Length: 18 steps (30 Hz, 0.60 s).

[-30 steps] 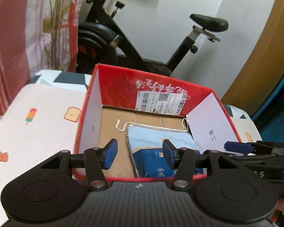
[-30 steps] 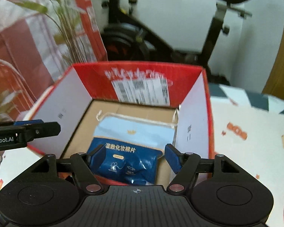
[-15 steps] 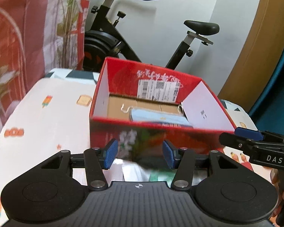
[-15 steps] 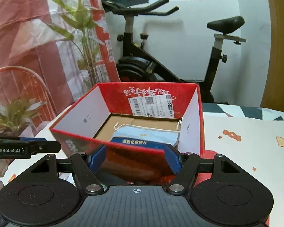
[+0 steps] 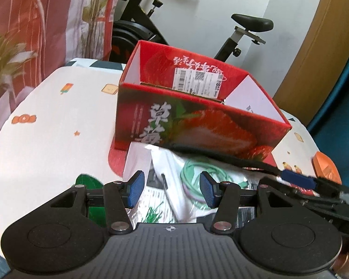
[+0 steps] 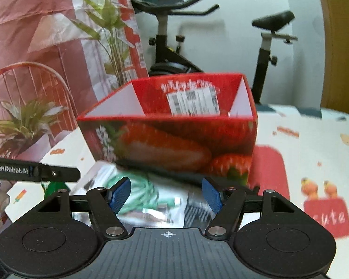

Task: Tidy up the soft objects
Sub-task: 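Move both grippers to the clear bag holding the green cable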

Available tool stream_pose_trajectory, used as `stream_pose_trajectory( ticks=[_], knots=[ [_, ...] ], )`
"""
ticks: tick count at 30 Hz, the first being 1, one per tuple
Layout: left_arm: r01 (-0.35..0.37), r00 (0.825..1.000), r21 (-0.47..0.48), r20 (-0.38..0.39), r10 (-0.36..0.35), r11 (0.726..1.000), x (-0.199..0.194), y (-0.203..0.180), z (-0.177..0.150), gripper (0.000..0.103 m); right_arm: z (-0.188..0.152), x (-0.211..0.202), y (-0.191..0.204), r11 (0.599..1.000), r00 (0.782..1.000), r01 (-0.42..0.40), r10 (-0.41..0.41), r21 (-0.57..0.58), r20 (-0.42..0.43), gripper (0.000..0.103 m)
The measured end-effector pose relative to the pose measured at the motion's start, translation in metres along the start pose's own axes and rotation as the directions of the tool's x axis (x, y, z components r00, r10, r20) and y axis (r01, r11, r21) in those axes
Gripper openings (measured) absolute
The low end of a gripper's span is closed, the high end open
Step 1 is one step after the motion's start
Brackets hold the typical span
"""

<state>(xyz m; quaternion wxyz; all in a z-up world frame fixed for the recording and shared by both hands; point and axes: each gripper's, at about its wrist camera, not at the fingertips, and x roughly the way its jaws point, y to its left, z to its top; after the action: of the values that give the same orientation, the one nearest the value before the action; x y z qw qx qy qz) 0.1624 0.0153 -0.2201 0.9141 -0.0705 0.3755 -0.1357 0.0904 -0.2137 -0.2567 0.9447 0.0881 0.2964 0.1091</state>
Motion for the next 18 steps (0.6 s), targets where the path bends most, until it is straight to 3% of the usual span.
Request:
stream_pose_trajectory(
  ticks=[5,12,18],
  knots=[
    [-0.003,1.000,-0.010,-0.010,0.002,1.000,0.001,0.002,-0.013,0.053,-0.021,0.004,0.001,1.000,0.999,-0.010,0.011,0.026,-0.045,0.064],
    [0.023,0.999,-0.024,-0.030,-0.024,0.999,0.010,0.004,-0.023,0.053,-0.023,0.010,-0.009,0.998,0.999,-0.002,0.005,0.067,-0.045,0.064],
    [0.039,0.998,-0.037,-0.041,-0.040,0.999,0.020,0.005,-0.029,0.044,-0.020,0.030,-0.010,0.997,0.999,-0.007,0.010,0.075,-0.051,0.062]
  ],
)
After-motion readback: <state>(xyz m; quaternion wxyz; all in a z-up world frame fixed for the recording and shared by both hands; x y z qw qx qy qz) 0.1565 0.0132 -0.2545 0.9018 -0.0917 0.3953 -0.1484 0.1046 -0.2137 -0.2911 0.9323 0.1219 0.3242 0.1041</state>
